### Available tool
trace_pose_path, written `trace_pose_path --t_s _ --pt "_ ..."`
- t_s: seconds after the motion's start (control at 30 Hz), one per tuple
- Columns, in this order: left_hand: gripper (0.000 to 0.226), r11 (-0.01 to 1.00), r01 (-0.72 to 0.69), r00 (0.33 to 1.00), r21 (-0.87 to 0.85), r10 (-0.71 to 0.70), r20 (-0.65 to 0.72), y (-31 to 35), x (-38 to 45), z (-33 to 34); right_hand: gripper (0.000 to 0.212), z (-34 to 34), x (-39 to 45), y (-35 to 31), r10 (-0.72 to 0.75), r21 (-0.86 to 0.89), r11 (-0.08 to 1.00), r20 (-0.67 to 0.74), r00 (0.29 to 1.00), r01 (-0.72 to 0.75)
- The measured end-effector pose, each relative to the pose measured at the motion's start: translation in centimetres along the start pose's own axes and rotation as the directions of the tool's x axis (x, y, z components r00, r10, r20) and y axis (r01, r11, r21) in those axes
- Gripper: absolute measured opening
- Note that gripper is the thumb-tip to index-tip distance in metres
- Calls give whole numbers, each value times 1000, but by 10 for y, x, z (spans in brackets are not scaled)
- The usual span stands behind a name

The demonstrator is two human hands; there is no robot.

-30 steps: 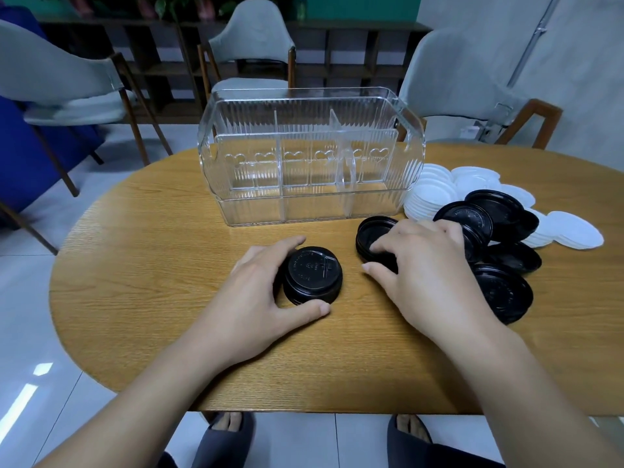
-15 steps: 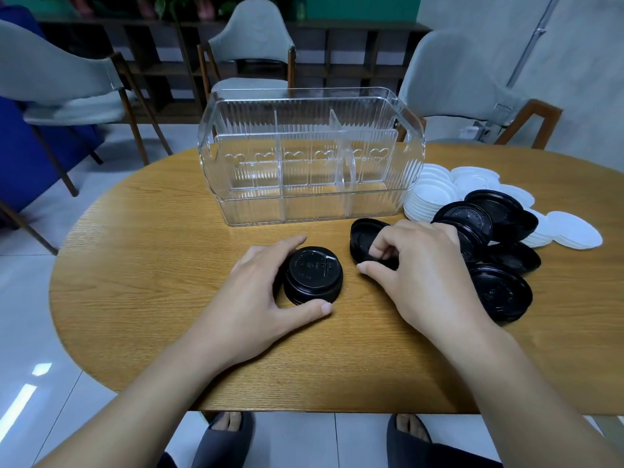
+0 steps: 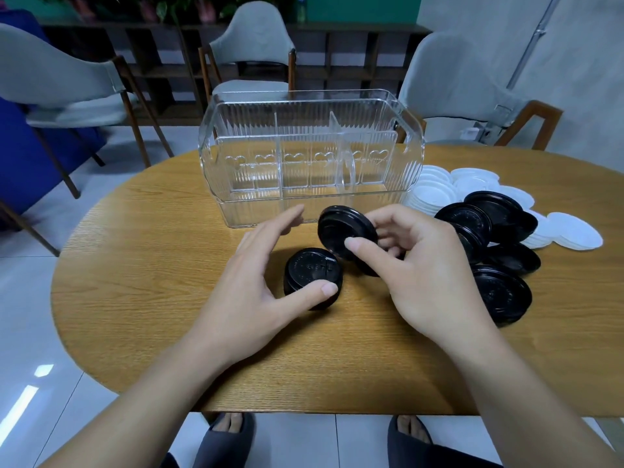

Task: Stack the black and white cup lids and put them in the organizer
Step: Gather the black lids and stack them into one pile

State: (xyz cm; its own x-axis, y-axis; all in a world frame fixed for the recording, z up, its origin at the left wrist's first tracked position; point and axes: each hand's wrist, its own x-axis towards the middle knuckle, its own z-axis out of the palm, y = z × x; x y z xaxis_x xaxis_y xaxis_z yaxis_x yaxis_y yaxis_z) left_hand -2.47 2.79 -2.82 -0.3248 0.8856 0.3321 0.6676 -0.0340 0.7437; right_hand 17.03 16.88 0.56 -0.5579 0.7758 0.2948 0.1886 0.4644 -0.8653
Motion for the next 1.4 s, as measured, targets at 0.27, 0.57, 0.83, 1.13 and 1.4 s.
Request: trace_pose_path --t_s 0.27,0.57,0.83,1.13,1.4 --pt "105 993 -110 988 -38 105 -112 4 3 5 22 9 -1 -7 109 418 899 76 991 -131" --pt "80 994 -109 984 16 110 -142 -1 3 4 49 16 -4 -5 23 113 993 90 996 -33" --pt "70 988 -110 983 112 125 -134 -5 2 2 63 17 -10 -10 -106 -92 988 159 982 122" --pt "76 969 -128 982 212 154 -107 -12 0 4 64 16 -7 -6 -83 -105 989 163 983 101" --pt "98 966 -123 986 228 145 -86 -11 -1 4 55 21 -9 -4 -145 -162 975 43 988 150"
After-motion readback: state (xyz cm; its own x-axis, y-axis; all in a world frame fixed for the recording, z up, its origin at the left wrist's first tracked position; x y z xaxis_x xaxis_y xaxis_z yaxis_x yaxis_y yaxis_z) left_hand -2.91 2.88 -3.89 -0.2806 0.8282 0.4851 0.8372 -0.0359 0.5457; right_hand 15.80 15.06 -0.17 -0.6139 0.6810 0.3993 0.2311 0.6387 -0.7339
